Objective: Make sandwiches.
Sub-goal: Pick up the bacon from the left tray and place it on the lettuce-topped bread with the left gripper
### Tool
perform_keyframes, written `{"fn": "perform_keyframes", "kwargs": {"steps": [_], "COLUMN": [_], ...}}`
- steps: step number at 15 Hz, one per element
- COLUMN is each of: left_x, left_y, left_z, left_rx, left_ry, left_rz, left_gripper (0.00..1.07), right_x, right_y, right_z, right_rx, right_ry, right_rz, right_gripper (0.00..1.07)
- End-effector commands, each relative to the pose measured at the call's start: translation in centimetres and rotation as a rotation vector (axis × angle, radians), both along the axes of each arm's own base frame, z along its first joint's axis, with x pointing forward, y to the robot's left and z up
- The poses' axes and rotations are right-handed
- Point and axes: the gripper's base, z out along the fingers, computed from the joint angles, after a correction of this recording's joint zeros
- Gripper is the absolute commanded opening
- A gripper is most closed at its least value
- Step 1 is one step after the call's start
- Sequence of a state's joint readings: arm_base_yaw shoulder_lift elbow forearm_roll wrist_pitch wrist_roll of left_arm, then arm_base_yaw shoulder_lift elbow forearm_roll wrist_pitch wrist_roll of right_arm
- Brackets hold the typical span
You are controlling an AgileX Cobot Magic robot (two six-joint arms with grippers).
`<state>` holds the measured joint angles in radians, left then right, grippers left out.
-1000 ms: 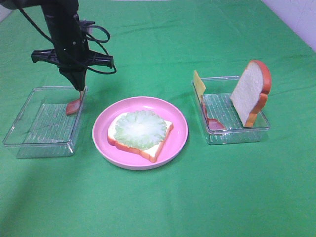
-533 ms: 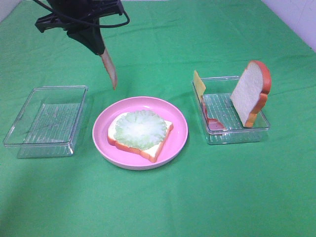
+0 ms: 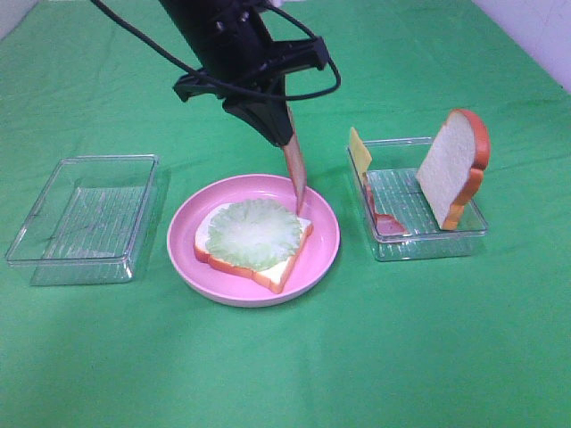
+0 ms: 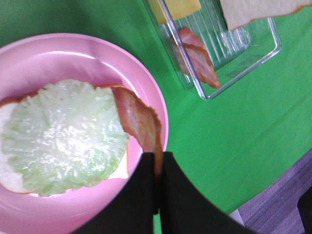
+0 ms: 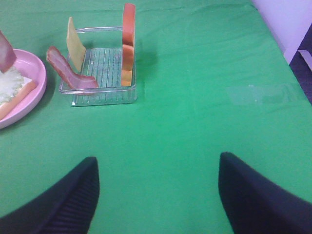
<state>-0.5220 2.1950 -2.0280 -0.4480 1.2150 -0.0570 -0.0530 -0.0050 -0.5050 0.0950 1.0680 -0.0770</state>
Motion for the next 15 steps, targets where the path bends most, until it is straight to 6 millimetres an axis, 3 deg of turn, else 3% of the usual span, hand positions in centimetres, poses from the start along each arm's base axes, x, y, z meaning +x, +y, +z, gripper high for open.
{"fn": "perform_keyframes", "kwargs": {"steps": [1,4,5,6,8,15], "left_x": [-0.9,-0.7,0.0,0.0,0.3,0.5], "left_y": [-1.5,-1.2,-0.2,-0.2,-0.2,0.2], "left_z": [-1.8,-3.7,-4.7,-4.7,-6.5,-6.3], "left_rx": [0.037,0.141,0.266,0.266,0.303,0.343], "left_ry": [0.058,0.088,0.063,0.063,0.097,0.074], "left_rz": [-0.056,-0.043,0.032,0.032,0.065,0.097], "left_gripper": [0.00,0.00,0.00,0.00,0.00,0.00], "right_x": [-0.1,-0.1,-0.1,-0.1,-0.1,-0.1], "right_y": [0.0,0.0,0.0,0.0,0.0,0.0], "right_z": [0.1,0.1,0.1,0.1,0.1,0.1], "right_rx": [0.000,0.000,0.000,0.000,0.000,0.000], "right_ry": [-0.019,-0.019,-0.019,-0.019,-0.019,-0.019], "right_rz": [-0.010,-0.010,-0.010,-0.010,-0.010,-0.010], "right_gripper": [0.66,0.66,0.66,0.66,0.66,0.66]}}
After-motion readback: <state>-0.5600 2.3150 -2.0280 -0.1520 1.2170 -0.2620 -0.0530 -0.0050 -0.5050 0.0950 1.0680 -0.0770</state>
